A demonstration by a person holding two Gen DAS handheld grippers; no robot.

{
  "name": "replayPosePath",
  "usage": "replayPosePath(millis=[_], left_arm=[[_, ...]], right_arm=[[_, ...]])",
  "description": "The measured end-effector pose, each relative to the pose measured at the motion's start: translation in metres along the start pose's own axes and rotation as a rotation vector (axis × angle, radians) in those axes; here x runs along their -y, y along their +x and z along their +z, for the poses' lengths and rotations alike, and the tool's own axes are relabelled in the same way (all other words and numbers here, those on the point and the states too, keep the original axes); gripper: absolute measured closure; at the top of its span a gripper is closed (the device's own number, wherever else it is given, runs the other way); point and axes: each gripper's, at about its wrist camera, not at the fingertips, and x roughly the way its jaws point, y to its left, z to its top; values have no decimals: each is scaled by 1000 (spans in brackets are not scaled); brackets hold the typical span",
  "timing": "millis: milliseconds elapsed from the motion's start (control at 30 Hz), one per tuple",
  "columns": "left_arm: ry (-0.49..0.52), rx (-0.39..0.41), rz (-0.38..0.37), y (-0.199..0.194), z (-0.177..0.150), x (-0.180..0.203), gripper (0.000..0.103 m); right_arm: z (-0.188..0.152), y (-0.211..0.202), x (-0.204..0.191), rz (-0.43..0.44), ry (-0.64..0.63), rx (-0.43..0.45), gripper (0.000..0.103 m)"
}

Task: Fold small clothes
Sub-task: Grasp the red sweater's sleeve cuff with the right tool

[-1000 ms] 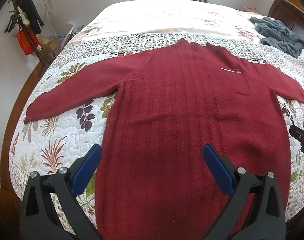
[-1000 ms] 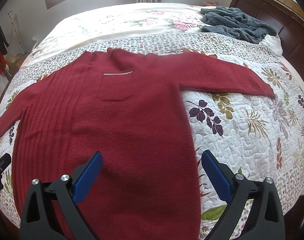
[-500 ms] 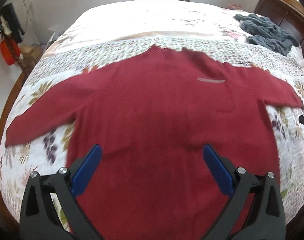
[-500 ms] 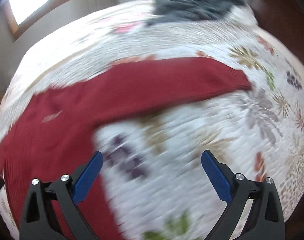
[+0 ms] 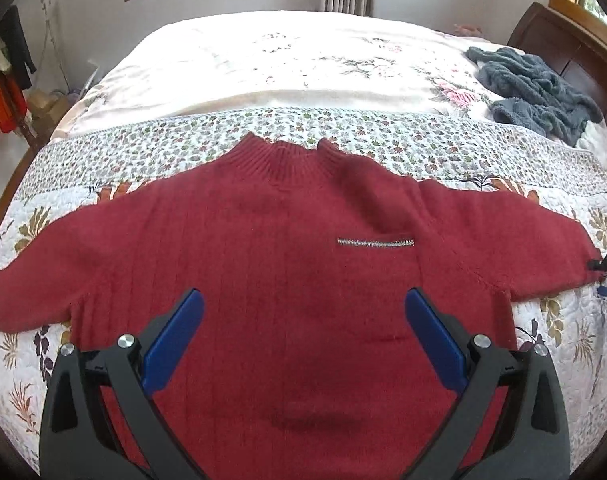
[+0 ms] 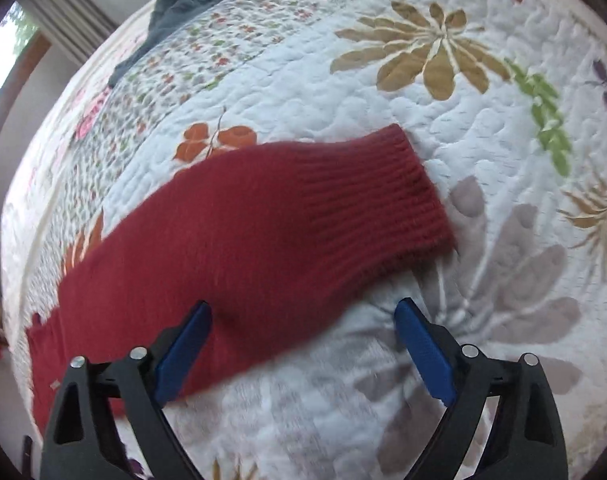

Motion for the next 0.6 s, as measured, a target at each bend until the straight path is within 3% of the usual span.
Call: replayPosePath(millis=[67,100,167,233,267,300,600], left_arm=[[10,3,9,1,-1,0,3],[11,1,14,2,-1,-2,3],[8,2,20,3,-1,-4,3],[2,2,24,3,-1,-8,3],[-1,3,27,3,-2,-11,3],[-1,4,30,2,-2,-13,3],[-12,-4,63,1,-12,-44,3]], right_arm=[[4,3,0,1,17,10,15],[5,3,-1,2,17,23,26],[9,2,-3,-17,0,38,38],[9,1,-9,-23,-27,45,67],[10,-1,-11,5,-43,50,75],[10,-3,-13,31,-50,49,91],[-14,-37,-76,159,-158,110,93]])
